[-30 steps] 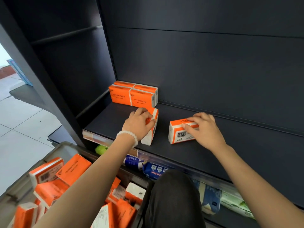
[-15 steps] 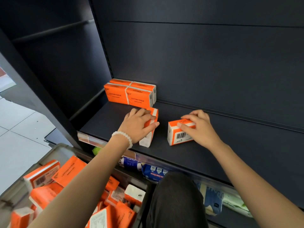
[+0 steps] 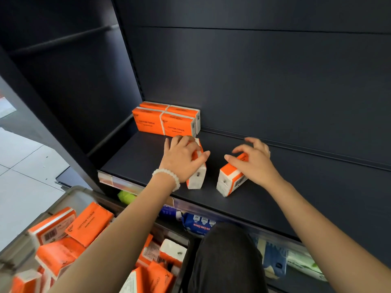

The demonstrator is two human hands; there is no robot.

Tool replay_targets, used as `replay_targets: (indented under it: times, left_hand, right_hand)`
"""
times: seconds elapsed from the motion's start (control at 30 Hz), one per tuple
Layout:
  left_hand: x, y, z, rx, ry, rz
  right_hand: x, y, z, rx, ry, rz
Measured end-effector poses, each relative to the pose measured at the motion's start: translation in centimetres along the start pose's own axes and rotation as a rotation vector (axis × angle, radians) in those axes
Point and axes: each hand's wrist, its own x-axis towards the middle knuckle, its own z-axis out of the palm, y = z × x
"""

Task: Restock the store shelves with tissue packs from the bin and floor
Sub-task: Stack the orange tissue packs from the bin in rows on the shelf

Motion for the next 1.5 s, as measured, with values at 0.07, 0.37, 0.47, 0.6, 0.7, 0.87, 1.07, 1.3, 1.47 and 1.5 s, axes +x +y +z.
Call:
replay_targets:
  times: [0.07, 0.37, 0.47, 0.6, 0.7, 0.87, 1.07, 1.3, 1.47, 1.5]
  left_hand:
    - [0.5, -0.9, -0.1, -0.1, -0.07, 0.031]
    - [1.1, 0.2, 1.2, -0.06, 0.054, -0.077]
    - [1.6, 0.9, 1.5, 0.082, 0.094, -0.164]
    - [1.4, 0.5, 1.5, 0.13, 0.116, -0.172]
    - [0.9, 0.0, 1.6, 0.134, 0.116, -0.115]
    - [0.2, -0.8, 1.2, 0.16, 0.136, -0.069]
    - [-0.4, -1.4, 0.8, 0.255, 0.146, -0.087]
    - [-1.2, -2.1, 0.2, 0.346, 0.046, -0.084]
    - [-0.6, -2.5, -0.1, 0.096, -0.03, -0.001]
    - [-0.4, -2.5, -0.1, 0.076, -0.038, 0.012]
  right_hand:
    - [-0.1, -0.3, 0.4, 0.003, 0.01, 0.091]
    - [1.5, -0.6, -0.4, 0.081, -0.184, -0.033]
    - [1.9, -0.8, -0.3, 0.076, -0.176, -0.023]
    - [1.4, -1.5, 0.8, 0.118, -0.08, 0.17]
    - [1.3, -1.4, 1.1, 0.203, -0.078, 0.342]
    - [1.7, -1.2, 0.2, 0.11, -0.171, 0.212]
    - [2.1, -1.7, -1.0, 0.067, -0.312, 0.014]
    - [1.3, -2.1, -0.9, 0.019, -0.241, -0.026]
    - [0.4, -1.8, -1.8, -0.108, -0.207, 0.056]
    - [0.2, -1.7, -2.0, -0.113, -0.208, 0.066]
